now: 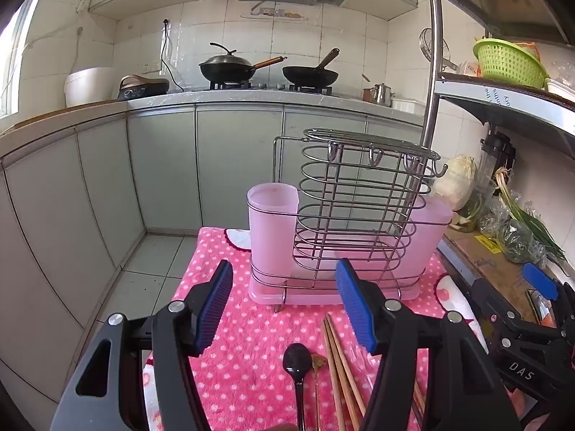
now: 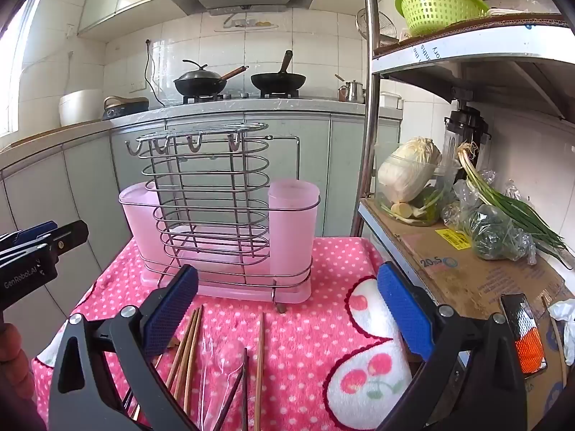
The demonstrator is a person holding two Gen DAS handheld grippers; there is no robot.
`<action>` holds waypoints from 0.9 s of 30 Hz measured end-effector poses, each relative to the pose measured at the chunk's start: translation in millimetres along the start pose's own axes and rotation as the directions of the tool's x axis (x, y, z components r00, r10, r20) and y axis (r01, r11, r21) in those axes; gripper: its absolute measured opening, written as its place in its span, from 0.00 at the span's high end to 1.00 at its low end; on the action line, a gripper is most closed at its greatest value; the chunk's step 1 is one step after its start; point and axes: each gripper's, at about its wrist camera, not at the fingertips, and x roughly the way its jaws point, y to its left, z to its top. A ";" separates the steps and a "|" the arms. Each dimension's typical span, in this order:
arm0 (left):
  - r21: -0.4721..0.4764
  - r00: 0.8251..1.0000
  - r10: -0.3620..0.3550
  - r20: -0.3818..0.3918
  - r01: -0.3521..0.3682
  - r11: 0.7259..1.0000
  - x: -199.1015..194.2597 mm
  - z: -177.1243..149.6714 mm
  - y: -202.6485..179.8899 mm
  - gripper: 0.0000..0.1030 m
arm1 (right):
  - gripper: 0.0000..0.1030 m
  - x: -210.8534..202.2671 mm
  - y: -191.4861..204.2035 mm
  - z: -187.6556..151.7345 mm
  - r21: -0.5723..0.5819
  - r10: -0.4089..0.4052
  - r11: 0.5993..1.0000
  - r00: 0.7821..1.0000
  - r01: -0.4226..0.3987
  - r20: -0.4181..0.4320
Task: Organize utensils
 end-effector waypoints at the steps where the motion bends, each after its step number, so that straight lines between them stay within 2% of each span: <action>1: 0.000 1.000 -0.001 -0.001 0.001 1.000 0.1 -0.1 -0.1 0.42 | 0.03 0.3 0.2 -0.1 -0.001 0.000 1.000 1.000 0.000 -0.002; 27: -0.004 1.000 -0.014 0.010 0.015 1.000 -5.9 1.0 -2.0 0.42 | 0.03 0.6 2.0 0.2 -0.002 -0.004 1.000 1.000 0.004 0.002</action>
